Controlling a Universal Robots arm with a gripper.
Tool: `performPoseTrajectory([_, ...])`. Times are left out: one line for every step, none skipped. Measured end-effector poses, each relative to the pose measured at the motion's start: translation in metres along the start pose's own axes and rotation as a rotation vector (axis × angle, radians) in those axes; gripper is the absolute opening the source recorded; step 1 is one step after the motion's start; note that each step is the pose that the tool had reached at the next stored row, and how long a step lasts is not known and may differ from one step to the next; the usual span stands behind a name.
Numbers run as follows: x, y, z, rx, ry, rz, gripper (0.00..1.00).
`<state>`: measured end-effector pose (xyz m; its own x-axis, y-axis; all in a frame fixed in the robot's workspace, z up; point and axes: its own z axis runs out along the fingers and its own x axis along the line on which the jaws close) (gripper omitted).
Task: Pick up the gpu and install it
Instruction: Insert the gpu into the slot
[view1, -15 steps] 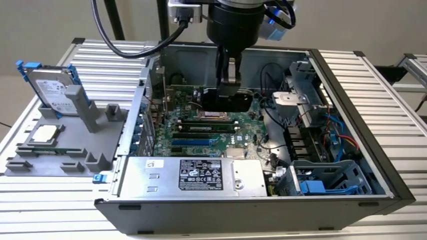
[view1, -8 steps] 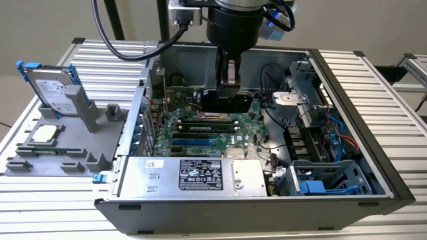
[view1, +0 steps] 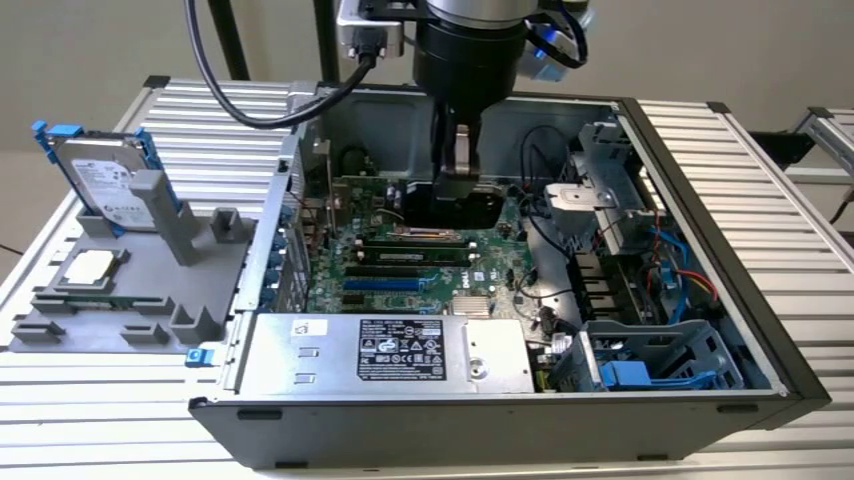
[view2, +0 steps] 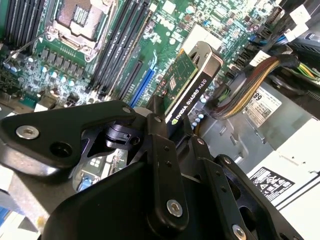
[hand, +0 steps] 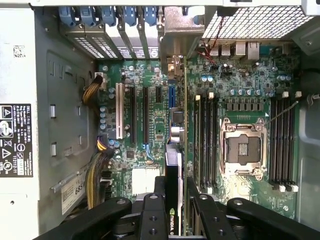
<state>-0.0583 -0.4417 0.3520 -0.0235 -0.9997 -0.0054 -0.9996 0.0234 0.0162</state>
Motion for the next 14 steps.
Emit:
performPoseTrajectory([0.0,0.0,0.0005,0.0,0.0,0.0,0.0])
performPoseTrajectory([0.0,0.0,0.001,0.0,0.0,0.0,0.0])
performPoseTrajectory([0.0,0.0,0.0016,0.0,-0.0001,0.0,0.0])
performPoseTrajectory([0.0,0.0,0.0022,0.0,0.0,0.0,0.0])
performPoseTrajectory([0.0,-0.0001,0.0038,0.0,0.0,0.0,0.0])
performPoseTrajectory([0.0,-0.0001,0.0046,0.0,-0.0001,0.0,0.0])
performPoseTrajectory([0.0,-0.0001,0.0055,0.0,0.0,0.0,0.0])
performPoseTrajectory([0.0,-0.0001,0.0062,0.0,0.0,0.0,0.0])
performPoseTrajectory([0.0,-0.0001,0.007,0.0,0.0,0.0,0.0])
performPoseTrajectory([0.0,-0.0001,0.0078,0.0,0.0,0.0,0.0])
performPoseTrajectory([0.0,-0.0001,0.0085,0.0,0.0001,0.0,0.0])
performPoseTrajectory([0.0001,-0.0001,0.0093,0.0,0.0001,0.0,0.0])
performPoseTrajectory([0.0,-0.0001,0.01,0.0,0.0001,0.0,0.0])
performPoseTrajectory([0.0001,-0.0002,0.0109,0.0,0.0,0.0,0.0])
